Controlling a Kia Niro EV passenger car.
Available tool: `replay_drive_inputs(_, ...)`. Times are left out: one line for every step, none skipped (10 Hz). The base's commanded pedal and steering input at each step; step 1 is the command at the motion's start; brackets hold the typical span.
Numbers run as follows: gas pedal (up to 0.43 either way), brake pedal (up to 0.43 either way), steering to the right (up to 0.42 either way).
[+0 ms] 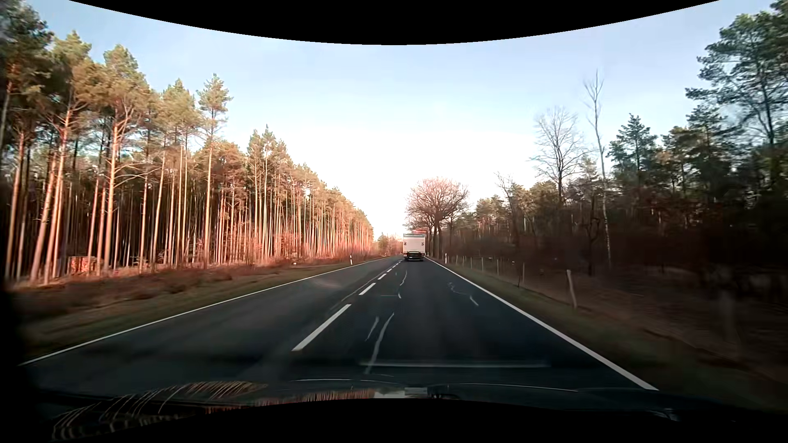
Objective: Follow the waypoints while adhering to traffic rules and regulations
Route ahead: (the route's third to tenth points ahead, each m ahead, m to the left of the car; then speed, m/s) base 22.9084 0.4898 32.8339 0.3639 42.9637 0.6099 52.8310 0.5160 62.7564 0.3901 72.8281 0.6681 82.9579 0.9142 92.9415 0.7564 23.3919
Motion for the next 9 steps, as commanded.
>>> replay_drive_inputs(0.157,0.0,0.0)
replay_drive_inputs(0.157,0.0,0.0)
replay_drive_inputs(0.157,0.0,0.0)
replay_drive_inputs(0.157,0.0,0.0)
replay_drive_inputs(0.157,0.0,0.0)
replay_drive_inputs(0.157,0.0,0.0)
replay_drive_inputs(0.157,0.0,0.0)
replay_drive_inputs(0.157,0.0,0.0)
replay_drive_inputs(0.15,0.0,-0.001)
